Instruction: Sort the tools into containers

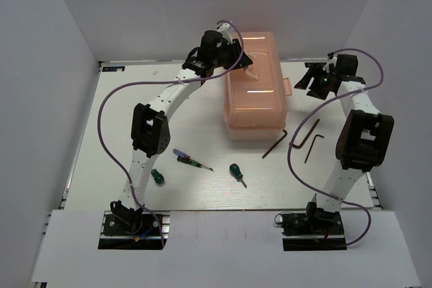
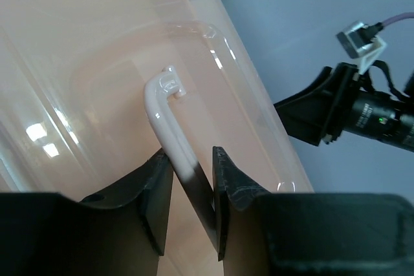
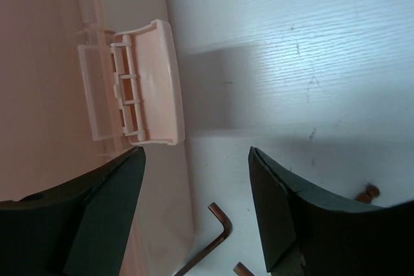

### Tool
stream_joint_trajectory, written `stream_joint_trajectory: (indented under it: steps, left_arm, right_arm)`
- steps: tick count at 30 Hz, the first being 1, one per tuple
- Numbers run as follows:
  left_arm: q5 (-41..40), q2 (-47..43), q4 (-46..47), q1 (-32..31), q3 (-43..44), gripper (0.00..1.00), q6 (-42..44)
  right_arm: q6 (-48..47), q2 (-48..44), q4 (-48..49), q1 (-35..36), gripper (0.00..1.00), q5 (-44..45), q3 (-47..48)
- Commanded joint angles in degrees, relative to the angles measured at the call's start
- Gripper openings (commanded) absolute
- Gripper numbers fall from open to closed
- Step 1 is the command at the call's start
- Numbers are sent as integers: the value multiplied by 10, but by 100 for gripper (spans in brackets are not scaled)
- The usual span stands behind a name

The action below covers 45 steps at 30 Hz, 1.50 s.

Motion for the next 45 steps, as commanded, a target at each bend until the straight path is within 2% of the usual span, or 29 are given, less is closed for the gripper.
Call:
stream_joint_trajectory:
  steps: [1, 8, 13, 17, 18, 19, 20, 27, 32, 45]
  left_arm:
    - [7, 21, -46, -5, -5, 24, 24]
    - [33, 27, -32, -5, -5, 1, 7]
    - [39, 27, -21, -5, 0, 0, 1]
    - [50, 27, -15, -5, 5, 0, -10]
    - [50, 27, -15, -5, 5, 0, -10]
    - [50, 27, -15, -5, 12, 0, -10]
    - [50, 27, -15, -5, 12, 0, -10]
    - [12, -21, -49, -5, 22, 0, 11]
    - [-15, -64, -63, 7, 9, 0, 38]
    - [-22, -117, -103, 34, -9, 0, 62]
  right_arm:
    - [38, 30, 53, -9, 73, -99, 41]
    - [94, 135, 84, -16, 73, -188, 107]
    - [105, 194, 79, -13, 68, -191, 145]
    - [112, 225, 83, -10, 49, -221, 156]
    - [111, 230, 82, -10, 28, -225, 155]
    - [105, 228, 89, -9, 13, -229, 150]
    - [101, 223, 92, -9, 2, -226, 143]
    - [32, 187, 60, -14, 0, -153, 135]
    - [20, 181, 38, -19, 0, -117, 147]
    - [14, 188, 15, -25, 0, -107, 167]
